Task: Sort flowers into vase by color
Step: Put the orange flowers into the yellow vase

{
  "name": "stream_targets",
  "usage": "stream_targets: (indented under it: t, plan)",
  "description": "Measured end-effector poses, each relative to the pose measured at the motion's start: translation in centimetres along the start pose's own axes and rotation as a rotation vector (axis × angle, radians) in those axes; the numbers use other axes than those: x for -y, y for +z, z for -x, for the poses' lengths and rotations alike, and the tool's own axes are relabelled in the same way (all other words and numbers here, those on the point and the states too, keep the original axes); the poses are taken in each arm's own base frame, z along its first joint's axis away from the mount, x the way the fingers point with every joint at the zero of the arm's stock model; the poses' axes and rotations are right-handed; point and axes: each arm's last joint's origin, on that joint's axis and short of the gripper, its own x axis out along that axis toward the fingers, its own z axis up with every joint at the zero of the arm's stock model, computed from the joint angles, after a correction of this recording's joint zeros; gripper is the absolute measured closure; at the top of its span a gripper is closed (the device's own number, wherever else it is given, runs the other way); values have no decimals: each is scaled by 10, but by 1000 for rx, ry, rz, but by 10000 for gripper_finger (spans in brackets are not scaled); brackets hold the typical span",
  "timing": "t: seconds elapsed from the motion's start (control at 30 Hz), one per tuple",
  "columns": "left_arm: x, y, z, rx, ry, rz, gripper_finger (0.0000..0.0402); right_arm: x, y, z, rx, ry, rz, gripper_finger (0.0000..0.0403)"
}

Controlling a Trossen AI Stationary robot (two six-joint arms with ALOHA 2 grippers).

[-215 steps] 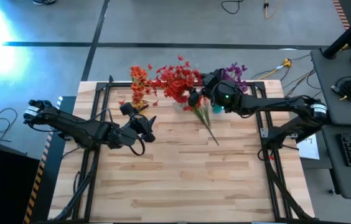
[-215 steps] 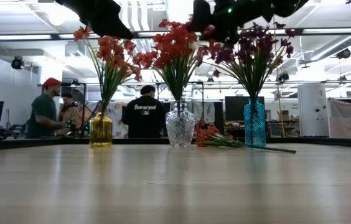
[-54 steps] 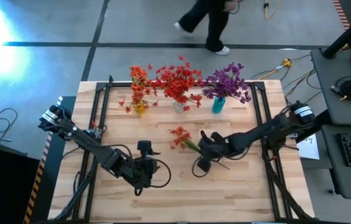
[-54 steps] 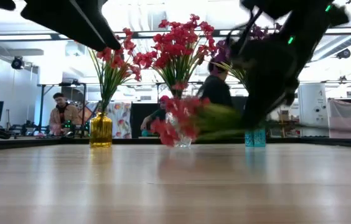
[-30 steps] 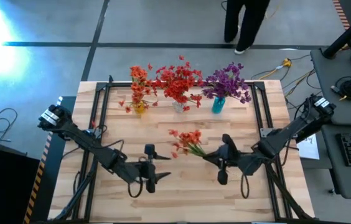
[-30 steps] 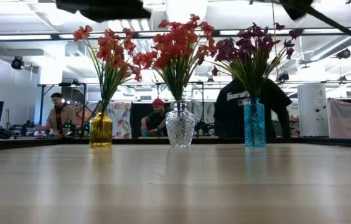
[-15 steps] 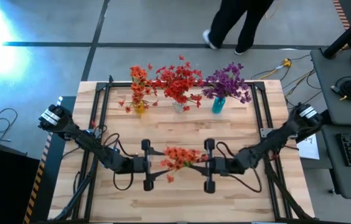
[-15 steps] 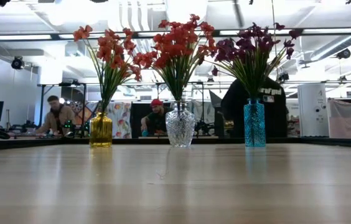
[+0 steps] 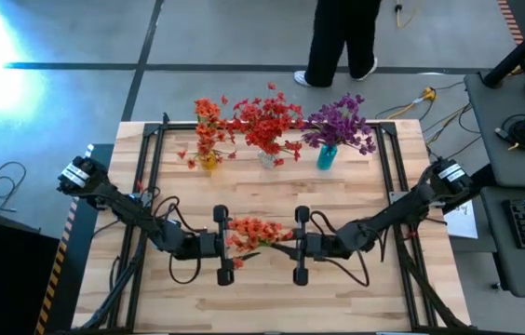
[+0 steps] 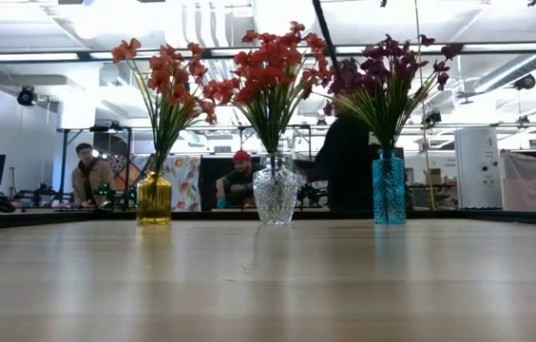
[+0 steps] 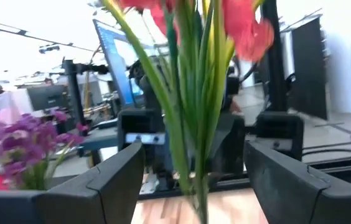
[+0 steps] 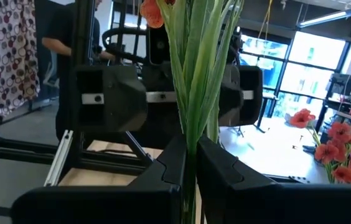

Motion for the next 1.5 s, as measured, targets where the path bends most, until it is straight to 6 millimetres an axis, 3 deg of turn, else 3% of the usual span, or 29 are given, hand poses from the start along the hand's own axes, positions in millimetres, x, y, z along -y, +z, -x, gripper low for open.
stream_targets:
  t: [0.5,0.63,1.0,1.1,1.27,1.5]
  plan:
    - [0,4,-34,20,-23,5,160,7,-4,-3,-23,-18,-8,381]
    - [0,5,-37,26,-17,7,204,7,-4,-3,-27,-17,-4,381]
    - [-1,7,-39,18,-5,8,376,7,-4,-4,-27,-19,-43,377]
    - [-1,7,-39,18,-4,8,395,7,-3,-4,-23,-21,-55,356]
    - [-5,10,-37,-1,69,2,387,9,4,-6,-4,-40,-77,292]
    - [-25,38,-21,-95,203,-49,398,18,20,-2,-27,-168,-112,220]
